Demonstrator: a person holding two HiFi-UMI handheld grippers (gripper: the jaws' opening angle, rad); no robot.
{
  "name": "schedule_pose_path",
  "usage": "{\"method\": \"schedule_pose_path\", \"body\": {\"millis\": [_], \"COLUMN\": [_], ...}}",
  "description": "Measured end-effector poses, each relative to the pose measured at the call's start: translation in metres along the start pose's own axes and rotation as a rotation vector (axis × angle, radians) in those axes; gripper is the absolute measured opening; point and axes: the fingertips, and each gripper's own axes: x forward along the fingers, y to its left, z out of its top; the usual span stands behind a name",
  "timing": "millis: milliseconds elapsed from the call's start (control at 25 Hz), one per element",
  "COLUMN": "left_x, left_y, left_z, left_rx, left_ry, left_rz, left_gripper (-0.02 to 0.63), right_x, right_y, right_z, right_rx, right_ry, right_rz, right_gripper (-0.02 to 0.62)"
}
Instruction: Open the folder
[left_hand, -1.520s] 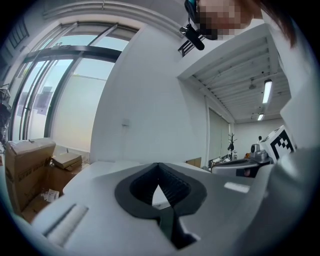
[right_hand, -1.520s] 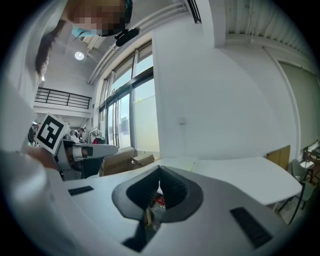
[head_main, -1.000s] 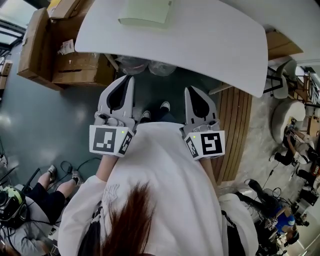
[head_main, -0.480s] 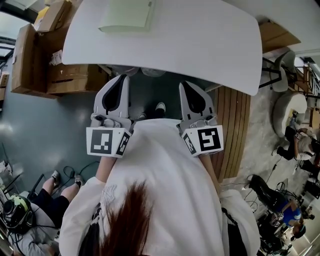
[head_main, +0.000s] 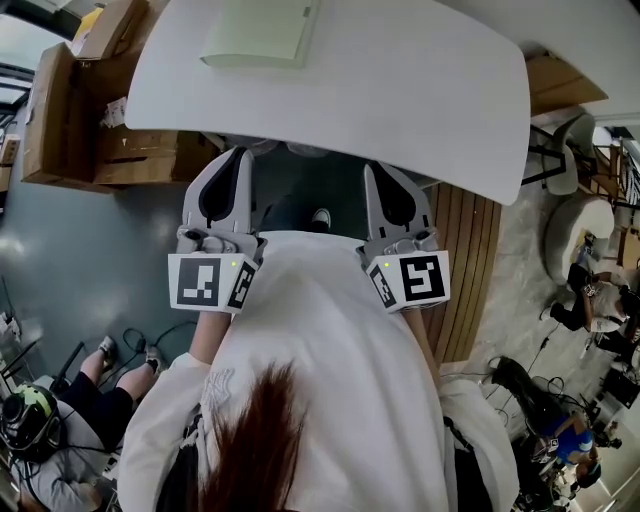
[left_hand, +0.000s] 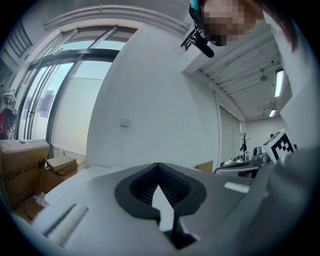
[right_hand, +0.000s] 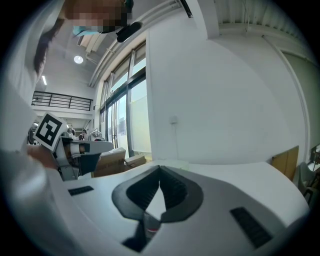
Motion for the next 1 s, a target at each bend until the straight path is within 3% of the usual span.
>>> {"method": "schedule_pose_path", "body": {"millis": [320,520,760,1000], "left_x": [0.016,0.045,0.090,0.122], "left_y": [0.030,0.067,0.111,0.130], "left_z": [-0.013,-0.006,0.021,0.023], "left_rx": [-0.017,-0.027,-0.004,0.004], "left_ry": [0.008,-0.006,-0.022,-0.020], "left_rz": [-0.013,-0.032,-0.108,-0.177], "left_gripper": [0.008,0.008,0.008,0.008], "right_x": [0.034,0.078,0.133,0.156], "right_y": [0.006,0.007,0.013,0.008], "right_z": [-0.008,0.006,0.040,0.040], "right_rx": [-0.004,-0.021,-0.059,-0.046], "right_ry": [0.023,0.018,-0.002,0.009], "right_rz": [-0.015,-0.034,-0.074,-0.136], "right_gripper": [0.005,0.005,0.005,0.005]}}
